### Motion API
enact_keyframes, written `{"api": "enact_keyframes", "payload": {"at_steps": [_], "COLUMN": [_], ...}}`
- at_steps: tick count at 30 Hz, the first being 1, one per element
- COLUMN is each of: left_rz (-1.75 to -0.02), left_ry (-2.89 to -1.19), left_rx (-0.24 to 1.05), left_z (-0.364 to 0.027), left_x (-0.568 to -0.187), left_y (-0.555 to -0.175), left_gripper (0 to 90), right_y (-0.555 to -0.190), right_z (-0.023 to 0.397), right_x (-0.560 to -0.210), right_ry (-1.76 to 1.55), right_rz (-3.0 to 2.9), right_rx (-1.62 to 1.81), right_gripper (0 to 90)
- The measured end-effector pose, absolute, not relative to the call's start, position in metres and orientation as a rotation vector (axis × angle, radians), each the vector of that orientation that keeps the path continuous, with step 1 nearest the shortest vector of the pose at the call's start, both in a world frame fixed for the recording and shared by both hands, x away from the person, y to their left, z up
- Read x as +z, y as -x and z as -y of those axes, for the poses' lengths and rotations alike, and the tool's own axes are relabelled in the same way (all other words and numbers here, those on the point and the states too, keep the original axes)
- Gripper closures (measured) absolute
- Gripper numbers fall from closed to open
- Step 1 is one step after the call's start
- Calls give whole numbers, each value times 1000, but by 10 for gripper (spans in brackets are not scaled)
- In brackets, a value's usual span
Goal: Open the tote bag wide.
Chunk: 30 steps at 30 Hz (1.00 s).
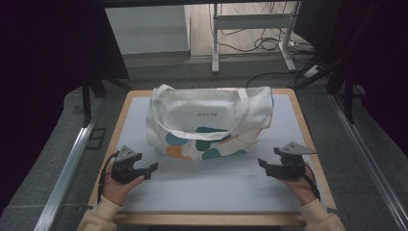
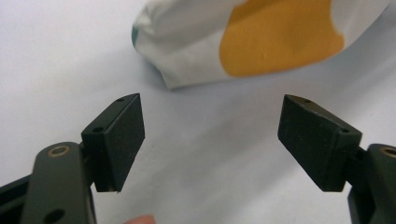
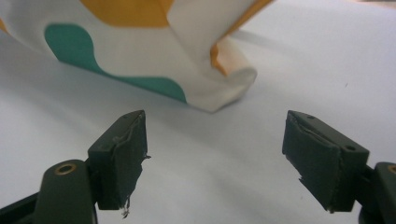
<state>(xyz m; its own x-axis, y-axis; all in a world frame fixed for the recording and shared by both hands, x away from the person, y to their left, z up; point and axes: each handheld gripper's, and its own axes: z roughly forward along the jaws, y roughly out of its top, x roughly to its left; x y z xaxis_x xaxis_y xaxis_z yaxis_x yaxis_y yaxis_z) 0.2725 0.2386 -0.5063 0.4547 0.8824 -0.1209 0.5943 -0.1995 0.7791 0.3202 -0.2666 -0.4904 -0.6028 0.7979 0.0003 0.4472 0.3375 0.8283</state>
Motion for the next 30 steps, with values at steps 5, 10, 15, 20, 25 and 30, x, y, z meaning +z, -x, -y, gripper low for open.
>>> {"api": "enact_keyframes", "payload": {"at_steps": [5, 10, 15, 20, 25, 30], "left_rz": [-1215, -1199, -1192, -1181, -1171, -1168], "left_ry": [-1908, -1869, -1844, -1833, -1827, -1821], "left_rx": [484, 464, 447, 453, 472, 479], "left_z": [-239, -244, -249, -250, -251, -253], "left_x": [-495, -481, -471, -463, -452, -441], "left_y": [-274, -274, -276, -279, -282, -286], "left_gripper": [226, 225, 225, 227, 227, 227], "right_y": [-321, -323, -325, -328, -332, -338], "right_z": [267, 265, 264, 266, 267, 266], "right_x": [-482, -474, -466, -455, -446, -436], "right_ry": [-1085, -1076, -1066, -1076, -1078, -1074], "right_rz": [-2188, -2186, -2177, -2154, -2139, -2128], "right_rx": [1205, 1217, 1231, 1253, 1266, 1274], "right_gripper": [222, 222, 220, 219, 220, 219]}}
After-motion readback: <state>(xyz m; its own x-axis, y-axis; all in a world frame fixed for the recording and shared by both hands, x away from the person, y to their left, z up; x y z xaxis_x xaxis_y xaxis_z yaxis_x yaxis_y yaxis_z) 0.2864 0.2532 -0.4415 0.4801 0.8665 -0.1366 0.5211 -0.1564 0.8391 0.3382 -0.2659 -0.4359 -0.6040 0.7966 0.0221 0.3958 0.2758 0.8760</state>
